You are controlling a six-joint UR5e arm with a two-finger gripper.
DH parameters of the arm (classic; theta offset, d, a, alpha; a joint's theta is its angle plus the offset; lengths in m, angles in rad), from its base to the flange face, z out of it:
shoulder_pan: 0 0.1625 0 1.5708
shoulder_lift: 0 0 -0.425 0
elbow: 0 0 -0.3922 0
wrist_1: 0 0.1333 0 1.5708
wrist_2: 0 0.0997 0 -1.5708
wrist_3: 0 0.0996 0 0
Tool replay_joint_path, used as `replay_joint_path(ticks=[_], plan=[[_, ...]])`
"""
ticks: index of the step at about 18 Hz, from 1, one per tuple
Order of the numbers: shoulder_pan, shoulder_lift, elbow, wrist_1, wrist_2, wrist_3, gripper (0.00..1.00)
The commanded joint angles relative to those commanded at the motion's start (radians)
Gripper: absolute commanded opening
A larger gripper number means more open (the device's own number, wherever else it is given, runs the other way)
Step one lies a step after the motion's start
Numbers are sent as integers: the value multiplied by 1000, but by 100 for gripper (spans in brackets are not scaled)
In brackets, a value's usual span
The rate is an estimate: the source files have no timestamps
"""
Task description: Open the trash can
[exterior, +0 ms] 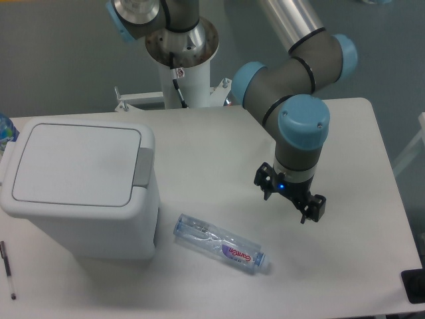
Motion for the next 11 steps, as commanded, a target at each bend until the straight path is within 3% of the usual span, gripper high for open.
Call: replay_joint_path(ticks=[6, 11], plan=[[-2, 11, -5, 0, -40, -15, 100], [-3, 32, -21, 3, -124, -156, 100]])
